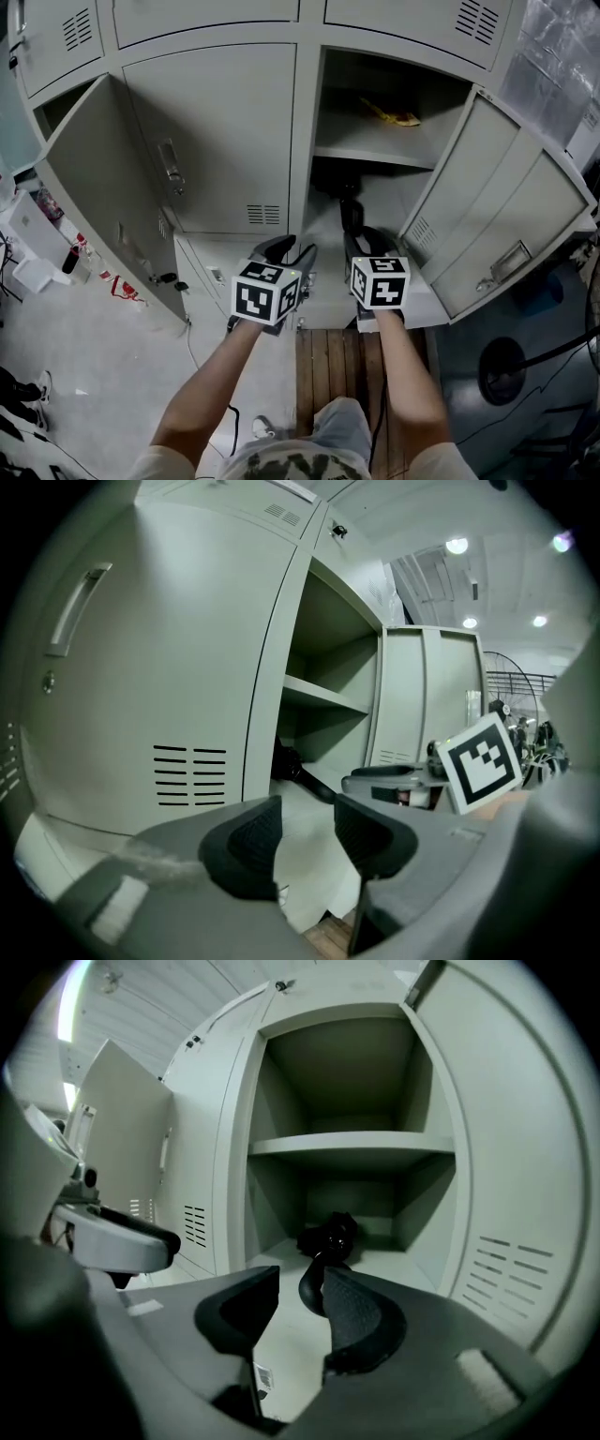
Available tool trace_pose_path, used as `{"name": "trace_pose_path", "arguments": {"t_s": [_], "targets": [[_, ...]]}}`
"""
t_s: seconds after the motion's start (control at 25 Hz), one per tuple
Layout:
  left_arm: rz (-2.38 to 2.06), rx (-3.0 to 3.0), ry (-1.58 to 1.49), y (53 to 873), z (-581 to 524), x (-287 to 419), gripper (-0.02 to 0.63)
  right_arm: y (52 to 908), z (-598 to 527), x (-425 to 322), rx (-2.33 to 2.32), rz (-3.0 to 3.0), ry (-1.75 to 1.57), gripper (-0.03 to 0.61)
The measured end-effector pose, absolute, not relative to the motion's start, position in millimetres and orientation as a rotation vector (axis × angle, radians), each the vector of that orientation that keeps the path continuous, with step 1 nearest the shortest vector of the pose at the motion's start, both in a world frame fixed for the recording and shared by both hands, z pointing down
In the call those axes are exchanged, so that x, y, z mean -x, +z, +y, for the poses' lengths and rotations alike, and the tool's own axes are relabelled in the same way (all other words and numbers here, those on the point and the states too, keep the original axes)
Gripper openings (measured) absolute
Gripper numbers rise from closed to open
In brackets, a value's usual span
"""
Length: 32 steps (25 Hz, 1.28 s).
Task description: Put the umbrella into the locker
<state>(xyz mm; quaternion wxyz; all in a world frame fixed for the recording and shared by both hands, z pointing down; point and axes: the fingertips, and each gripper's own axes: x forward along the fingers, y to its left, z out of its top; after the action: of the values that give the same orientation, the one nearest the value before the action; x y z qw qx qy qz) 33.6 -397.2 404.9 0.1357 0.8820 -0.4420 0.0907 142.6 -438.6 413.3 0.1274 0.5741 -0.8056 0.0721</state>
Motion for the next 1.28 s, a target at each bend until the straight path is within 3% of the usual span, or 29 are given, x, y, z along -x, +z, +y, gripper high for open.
{"name": "trace_pose_path", "arguments": {"t_s": [0.4,0.6,0.88,1.28], "targets": [[-1.234,-2.633,0.298,392,-361,-25,0.109,376,-359,-149,-1.803,-2.308,0.171,0.079],[-1.219,-2.673,0.313,382,-348,-18,0.052,361,-323,-150,-1.865,-2.300,0.162,0.003],[-1.207,-2.721,0.336,374,-335,-12,0.006,354,-296,-143,-1.901,-2.283,0.151,0.002],[-1.201,-2.743,0.322,367,-330,-10,0.006,349,-286,-143,-1.914,-2.272,0.137,0.002]]}}
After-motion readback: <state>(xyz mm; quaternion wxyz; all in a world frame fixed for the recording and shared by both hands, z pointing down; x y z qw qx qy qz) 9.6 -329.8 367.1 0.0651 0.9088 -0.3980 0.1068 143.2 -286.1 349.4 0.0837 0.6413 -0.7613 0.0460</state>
